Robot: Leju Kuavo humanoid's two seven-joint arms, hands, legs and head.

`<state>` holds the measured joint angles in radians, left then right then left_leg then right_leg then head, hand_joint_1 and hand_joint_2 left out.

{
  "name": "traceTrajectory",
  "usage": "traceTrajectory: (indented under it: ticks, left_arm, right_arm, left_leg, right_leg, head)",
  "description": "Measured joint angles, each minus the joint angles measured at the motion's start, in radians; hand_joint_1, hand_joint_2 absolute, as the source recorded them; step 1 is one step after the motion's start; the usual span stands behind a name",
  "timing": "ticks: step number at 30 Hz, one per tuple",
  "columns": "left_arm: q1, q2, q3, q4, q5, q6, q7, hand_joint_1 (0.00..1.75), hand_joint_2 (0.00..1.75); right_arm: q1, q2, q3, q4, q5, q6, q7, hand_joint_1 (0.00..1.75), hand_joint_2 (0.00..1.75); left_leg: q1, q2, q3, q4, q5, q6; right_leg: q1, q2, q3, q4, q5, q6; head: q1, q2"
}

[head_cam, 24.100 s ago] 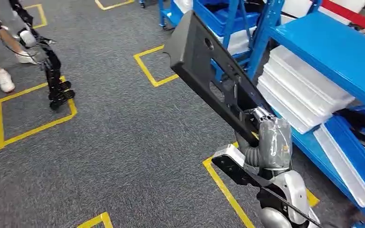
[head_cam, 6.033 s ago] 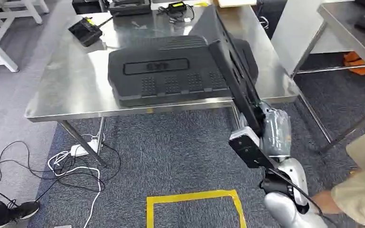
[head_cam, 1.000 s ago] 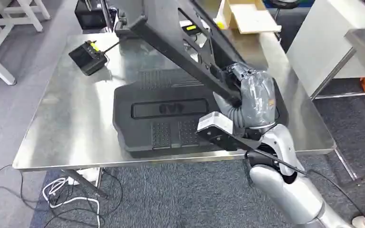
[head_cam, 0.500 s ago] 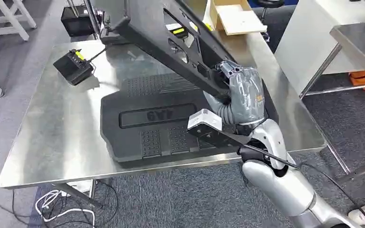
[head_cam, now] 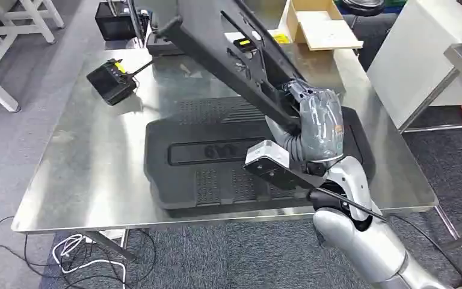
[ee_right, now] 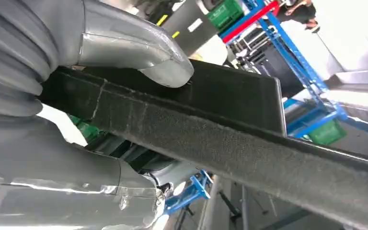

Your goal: Take the parts from the cabinet and place them on the table.

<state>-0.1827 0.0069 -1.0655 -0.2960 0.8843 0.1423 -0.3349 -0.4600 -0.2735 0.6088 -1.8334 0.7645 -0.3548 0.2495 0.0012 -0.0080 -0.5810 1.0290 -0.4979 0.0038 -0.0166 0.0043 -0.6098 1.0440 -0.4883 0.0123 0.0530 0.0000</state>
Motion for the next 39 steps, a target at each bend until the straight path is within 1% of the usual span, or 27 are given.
traceTrajectory:
  ticks: [1, 2, 3, 4, 5, 6, 7, 8, 9, 10, 11, 12, 13, 14, 15, 16, 17, 18, 19, 23, 26, 31, 32, 34, 36, 37, 39]
  left_arm:
    - [0.001, 0.0, 0.0, 0.0, -0.001, 0.0, 0.001, 0.0, 1.75]
    - [0.001, 0.0, 0.0, 0.0, -0.002, 0.0, 0.001, 0.0, 1.75]
    - [0.001, 0.0, 0.0, 0.0, -0.002, 0.0, 0.001, 0.0, 1.75]
    - [0.0, 0.002, 0.0, 0.0, -0.002, 0.0, 0.001, 0.0, 1.75]
    - [-0.001, 0.002, 0.0, 0.0, -0.002, 0.0, 0.001, 0.0, 1.75]
    - [-0.001, 0.002, 0.0, 0.0, -0.002, 0.0, 0.001, 0.0, 1.75]
    - [0.0, 0.002, 0.0, 0.0, -0.002, 0.0, 0.001, 0.0, 1.75]
    - [0.003, 0.002, 0.0, 0.0, -0.002, 0.0, 0.001, 0.0, 1.75]
    - [0.005, 0.002, 0.0, 0.0, -0.002, 0.0, 0.001, 0.0, 1.75]
    - [0.007, 0.002, 0.0, 0.0, -0.002, 0.001, 0.001, 0.0, 1.75]
    - [0.007, 0.002, 0.0, 0.0, -0.002, 0.003, 0.001, 0.0, 1.75]
    - [0.007, 0.003, 0.0, 0.0, -0.002, 0.004, 0.001, 0.0, 1.75]
    - [0.007, 0.003, 0.0, 0.0, -0.002, 0.008, 0.001, 0.0, 1.75]
    - [0.006, 0.005, 0.0, 0.0, -0.002, 0.015, 0.002, 0.0, 1.75]
    - [0.006, 0.005, 0.0, 0.0, -0.002, 0.021, 0.003, 0.0, 1.75]
    - [0.006, 0.005, 0.0, 0.0, -0.002, 0.026, 0.004, 0.0, 1.75]
    - [0.008, 0.004, 0.0, 0.0, -0.001, 0.029, 0.004, 0.0, 1.75]
    - [0.008, 0.005, 0.0, 0.0, -0.001, 0.031, 0.004, 0.0, 1.75]
    - [0.008, 0.005, 0.0, 0.0, 0.002, 0.035, 0.004, 0.0, 1.75]
    - [0.008, 0.005, 0.0, 0.0, 0.004, 0.036, 0.002, 0.0, 1.75]
    - [0.008, 0.005, 0.0, 0.0, 0.004, 0.036, 0.0, 0.0, 1.75]
    - [0.008, 0.005, 0.0, 0.0, 0.003, 0.036, -0.001, 0.0, 1.75]
    - [0.008, 0.005, 0.0, 0.0, 0.001, 0.036, -0.001, 0.0, 1.75]
    - [0.008, 0.005, 0.0, 0.0, -0.003, 0.035, -0.002, 0.0, 1.75]
    - [0.008, 0.005, 0.0, 0.0, -0.003, 0.035, -0.002, 0.0, 1.75]
    - [0.008, 0.005, 0.0, 0.0, -0.003, 0.037, -0.002, 0.0, 1.75]
    - [0.008, 0.005, 0.0, 0.0, -0.002, 0.048, 0.0, 0.0, 1.75]
  right_arm:
    - [0.002, 0.0, 0.001, 0.002, -0.001, 0.0, 0.002, 1.75, 1.75]
    - [0.002, 0.0, 0.002, 0.003, -0.001, 0.0, 0.002, 1.75, 1.75]
    - [0.002, -0.001, 0.002, 0.004, -0.001, 0.0, 0.002, 1.75, 1.75]
    - [0.001, 0.0, 0.003, 0.004, -0.001, 0.0, 0.002, 1.75, 1.75]
    - [0.0, 0.0, 0.003, 0.004, -0.001, 0.0, 0.002, 1.75, 1.75]
    - [0.0, 0.0, 0.003, 0.004, -0.001, 0.0, 0.002, 1.75, 1.75]
    - [0.0, 0.0, 0.004, 0.004, -0.002, 0.0, 0.002, 1.75, 1.75]
    - [0.0, 0.0, 0.005, 0.005, -0.002, 0.001, 0.002, 1.75, 1.75]
    - [0.001, 0.0, 0.006, 0.006, -0.002, 0.002, 0.002, 1.75, 1.75]
    - [0.001, 0.0, 0.008, 0.008, -0.003, 0.002, 0.002, 1.75, 1.75]
    - [0.001, 0.0, 0.009, 0.009, -0.006, 0.002, 0.002, 1.75, 1.75]
    - [0.0, 0.0, 0.011, 0.009, -0.008, 0.001, 0.003, 1.75, 1.75]
    - [0.0, 0.0, 0.012, 0.009, -0.01, 0.0, 0.004, 1.75, 1.75]
    - [0.0, 0.0, 0.012, 0.009, -0.01, 0.0, 0.005, 1.75, 1.75]
    - [0.0, 0.0, 0.013, 0.01, -0.01, 0.0, 0.006, 1.75, 1.75]
    - [0.001, 0.0, 0.013, 0.01, -0.01, -0.001, 0.008, 1.75, 1.75]
    - [0.001, 0.0, 0.013, 0.01, -0.01, -0.002, 0.008, 1.75, 1.75]
    - [0.002, 0.0, 0.013, 0.01, -0.01, -0.003, 0.008, 1.75, 1.75]
    - [0.002, 0.0, 0.013, 0.01, -0.01, -0.003, 0.009, 1.75, 1.75]
    - [0.002, 0.001, 0.014, 0.011, -0.011, -0.003, 0.011, 1.75, 1.75]
    - [0.002, 0.001, 0.014, 0.011, -0.011, -0.003, 0.011, 1.75, 1.75]
    - [0.002, 0.001, 0.014, 0.011, -0.011, -0.003, 0.011, 1.75, 1.75]
    - [0.002, 0.001, 0.014, 0.011, -0.011, -0.003, 0.012, 1.61, 1.75]
    - [0.002, 0.001, 0.014, 0.011, -0.012, -0.003, 0.013, 1.64, 1.75]
    - [0.002, 0.001, 0.014, 0.011, -0.012, -0.003, 0.013, 1.62, 1.75]
    - [0.002, 0.001, 0.014, 0.011, -0.013, -0.003, 0.014, 1.68, 1.75]
    - [0.002, 0.001, 0.014, 0.011, -0.01, -0.003, 0.015, 1.71, 1.75]
  left_leg:
    - [0.001, 0.001, 0.001, -0.003, 0.001, -0.003]
    - [0.0, 0.002, 0.003, -0.006, 0.001, -0.007]
    - [0.001, 0.002, 0.005, -0.007, -0.001, -0.013]
    - [0.004, 0.003, 0.005, 0.006, -0.013, -0.02]
    - [0.002, 0.003, -0.006, 0.037, -0.029, -0.026]
    - [0.004, 0.003, -0.04, 0.103, -0.061, -0.03]
    - [0.007, 0.003, -0.082, 0.183, -0.092, -0.033]
    - [0.008, 0.003, -0.12, 0.251, -0.111, -0.035]
    - [0.009, 0.003, -0.148, 0.293, -0.111, -0.036]
    - [0.008, 0.003, -0.151, 0.283, -0.087, -0.034]
    - [0.008, 0.003, -0.133, 0.231, -0.043, -0.031]
    - [0.008, 0.003, -0.099, 0.147, 0.011, -0.025]
    - [0.006, 0.003, -0.063, 0.061, 0.057, -0.017]
    - [-0.001, 0.0, -0.046, 0.025, 0.051, -0.01]
    - [-0.004, 0.001, -0.041, 0.003, 0.051, -0.007]
    - [-0.005, 0.003, -0.044, 0.004, 0.046, -0.006]
    - [0.0, 0.003, -0.041, -0.009, 0.05, -0.01]
    - [-0.001, 0.003, -0.041, -0.006, 0.047, -0.014]
    - [-0.002, 0.002, -0.041, -0.006, 0.047, -0.013]
    - [-0.001, 0.001, -0.04, -0.006, 0.043, -0.007]
    - [-0.002, 0.002, -0.04, -0.006, 0.042, -0.005]
    - [-0.002, 0.002, -0.039, -0.005, 0.041, -0.004]
    - [-0.002, 0.002, -0.038, -0.005, 0.041, -0.004]
    - [-0.002, 0.002, -0.036, -0.006, 0.041, -0.004]
    - [-0.001, 0.002, -0.035, -0.006, 0.041, -0.004]
    - [-0.001, 0.002, -0.035, -0.007, 0.041, -0.004]
    - [-0.001, 0.002, -0.034, -0.008, 0.041, -0.004]
  right_leg:
    - [0.0, 0.001, -0.003, 0.002, 0.0, -0.002]
    - [0.003, 0.003, -0.003, 0.003, -0.001, -0.006]
    - [0.001, 0.004, -0.001, -0.002, 0.0, -0.011]
    - [-0.005, 0.002, 0.007, -0.008, 0.002, -0.016]
    - [-0.006, 0.002, 0.011, -0.01, -0.001, -0.02]
    - [-0.006, -0.001, 0.015, -0.011, -0.004, -0.025]
    - [-0.005, -0.002, 0.019, -0.011, -0.008, -0.031]
    - [-0.004, -0.003, 0.023, -0.01, -0.011, -0.034]
    - [-0.004, -0.002, 0.028, -0.01, -0.015, -0.034]
    - [-0.004, -0.001, 0.034, -0.01, -0.019, -0.034]
    - [-0.004, 0.001, 0.041, -0.01, -0.023, -0.033]
    - [-0.004, 0.002, 0.05, -0.01, -0.028, -0.03]
    - [-0.004, 0.002, 0.058, -0.011, -0.034, -0.027]
    - [-0.001, 0.002, 0.06, -0.012, -0.038, -0.023]
    - [0.0, 0.006, 0.057, -0.01, -0.04, -0.019]
    - [-0.003, 0.005, 0.057, -0.015, -0.039, -0.014]
    - [0.004, 0.005, 0.057, -0.007, -0.048, -0.017]
    - [0.002, 0.004, 0.06, -0.015, -0.045, -0.027]
    - [0.001, 0.001, 0.062, -0.018, -0.045, -0.02]
    - [0.002, 0.001, 0.069, -0.029, -0.044, -0.016]
    - [0.001, 0.001, 0.07, -0.032, -0.042, -0.013]
    - [0.002, 0.001, 0.071, -0.033, -0.042, -0.011]
    - [0.002, 0.001, 0.071, -0.033, -0.042, -0.011]
    - [0.002, 0.001, 0.072, -0.033, -0.042, -0.011]
    - [0.003, 0.001, 0.073, -0.033, -0.042, -0.011]
    - [0.003, 0.001, 0.073, -0.033, -0.042, -0.011]
    - [0.004, 0.001, 0.073, -0.033, -0.042, -0.011]
  head:
    - [-0.008, 0.0]
    - [-0.011, 0.0]
    - [-0.013, 0.0]
    - [-0.011, 0.0]
    - [-0.02, 0.0]
    - [-0.031, 0.0]
    - [-0.036, 0.0]
    - [-0.039, 0.0]
    - [-0.042, 0.0]
    - [-0.043, 0.0]
    - [-0.047, 0.0]
    - [-0.05, 0.0]
    - [-0.053, 0.0]
    - [-0.053, 0.0]
    - [-0.055, 0.0]
    - [-0.055, 0.0]
    - [-0.055, 0.0]
    - [-0.055, 0.0]
    - [-0.054, 0.0]
    - [-0.051, 0.0]
    - [-0.05, 0.0]
    - [-0.05, 0.0]
    - [-0.05, 0.0]
    - [-0.05, 0.0]
    - [-0.05, 0.0]
    - [-0.05, 0.0]
    - [-0.05, 0.0]
